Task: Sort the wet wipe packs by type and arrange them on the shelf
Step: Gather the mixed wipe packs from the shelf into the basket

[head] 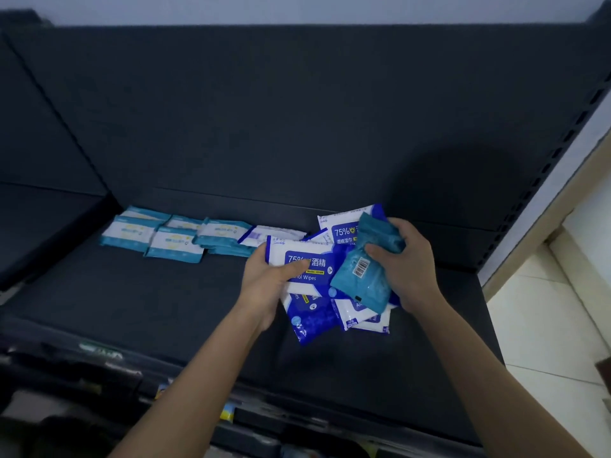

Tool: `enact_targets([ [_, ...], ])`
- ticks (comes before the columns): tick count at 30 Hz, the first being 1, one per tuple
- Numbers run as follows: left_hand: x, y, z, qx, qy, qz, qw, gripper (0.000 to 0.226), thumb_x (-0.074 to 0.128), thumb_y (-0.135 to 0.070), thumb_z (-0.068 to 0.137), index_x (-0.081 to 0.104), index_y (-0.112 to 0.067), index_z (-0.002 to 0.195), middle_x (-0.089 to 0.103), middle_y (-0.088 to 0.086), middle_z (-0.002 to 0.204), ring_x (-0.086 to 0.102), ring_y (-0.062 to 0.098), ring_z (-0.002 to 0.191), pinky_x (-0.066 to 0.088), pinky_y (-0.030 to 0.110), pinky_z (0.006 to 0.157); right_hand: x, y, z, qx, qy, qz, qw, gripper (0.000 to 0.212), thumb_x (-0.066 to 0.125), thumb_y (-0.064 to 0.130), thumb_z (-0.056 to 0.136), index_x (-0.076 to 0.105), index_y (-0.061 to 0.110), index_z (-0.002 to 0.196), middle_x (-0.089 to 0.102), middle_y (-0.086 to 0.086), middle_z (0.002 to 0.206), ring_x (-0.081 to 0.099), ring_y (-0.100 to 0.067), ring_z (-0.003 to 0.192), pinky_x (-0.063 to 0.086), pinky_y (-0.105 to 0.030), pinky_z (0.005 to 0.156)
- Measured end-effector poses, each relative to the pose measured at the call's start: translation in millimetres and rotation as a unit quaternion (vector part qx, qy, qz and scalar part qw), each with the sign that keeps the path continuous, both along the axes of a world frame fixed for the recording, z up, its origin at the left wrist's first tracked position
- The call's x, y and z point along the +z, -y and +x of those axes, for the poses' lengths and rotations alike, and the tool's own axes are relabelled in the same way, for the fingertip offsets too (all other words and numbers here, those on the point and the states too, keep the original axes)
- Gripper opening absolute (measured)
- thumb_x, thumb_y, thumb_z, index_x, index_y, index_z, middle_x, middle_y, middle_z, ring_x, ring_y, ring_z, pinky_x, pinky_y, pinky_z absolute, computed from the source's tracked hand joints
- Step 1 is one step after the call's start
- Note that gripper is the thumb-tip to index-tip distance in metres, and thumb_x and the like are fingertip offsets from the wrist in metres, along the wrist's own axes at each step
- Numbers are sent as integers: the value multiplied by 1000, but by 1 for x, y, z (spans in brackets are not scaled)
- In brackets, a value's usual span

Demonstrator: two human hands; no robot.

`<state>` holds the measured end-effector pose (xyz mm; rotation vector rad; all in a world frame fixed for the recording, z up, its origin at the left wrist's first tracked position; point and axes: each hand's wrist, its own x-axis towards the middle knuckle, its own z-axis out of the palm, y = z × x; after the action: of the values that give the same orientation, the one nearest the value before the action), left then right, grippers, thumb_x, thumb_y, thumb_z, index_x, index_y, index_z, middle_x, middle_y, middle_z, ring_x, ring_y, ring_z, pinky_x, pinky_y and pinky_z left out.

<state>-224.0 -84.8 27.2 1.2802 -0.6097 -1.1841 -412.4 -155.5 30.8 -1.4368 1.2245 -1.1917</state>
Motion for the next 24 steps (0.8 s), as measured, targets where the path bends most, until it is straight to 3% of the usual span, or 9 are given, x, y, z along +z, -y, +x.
enact_targets([
  [4, 8, -16, 24, 24, -11, -19, 999, 39, 74, 4, 76, 57, -10, 107, 74, 11, 97, 72, 30, 86, 59, 46, 73, 16, -9, 28, 19, -3, -30, 999, 37, 70, 3, 82, 57, 25, 108, 61, 10, 97, 60, -5, 86, 51, -23, 70],
  [12, 29, -62, 88, 66, -9, -65, 996, 29, 72, 5, 77, 55, -8, 98, 74, 11, 91, 73, 24, 75, 59, 34, 58, 49, -44, 103, 45, -16, -64, 997, 34, 70, 5, 82, 56, 25, 106, 60, 12, 91, 60, -2, 79, 47, -19, 65],
  [16, 35, -99, 137, 98, -16, -84, 992, 32, 72, 5, 77, 55, -5, 101, 74, 13, 93, 73, 25, 76, 59, 35, 58, 61, -74, 156, 79, -13, -72, 994, 34, 69, 6, 82, 56, 26, 105, 62, 12, 89, 63, -3, 77, 50, -23, 64],
  [21, 38, -164, 206, 155, 0, -90, 984, 33, 71, 7, 77, 55, -6, 103, 73, 14, 95, 72, 26, 76, 60, 37, 59, 62, -124, 237, 147, 36, -76, 986, 32, 68, -4, 81, 58, 19, 102, 65, 7, 86, 65, 1, 70, 52, -17, 59],
  [24, 38, -209, 248, 199, 18, -86, 976, 31, 72, 6, 77, 55, -6, 100, 73, 16, 96, 72, 29, 77, 60, 40, 62, 59, -154, 291, 179, 54, -53, 981, 35, 70, -3, 81, 59, 18, 108, 67, 3, 94, 67, -11, 82, 57, -29, 68],
])
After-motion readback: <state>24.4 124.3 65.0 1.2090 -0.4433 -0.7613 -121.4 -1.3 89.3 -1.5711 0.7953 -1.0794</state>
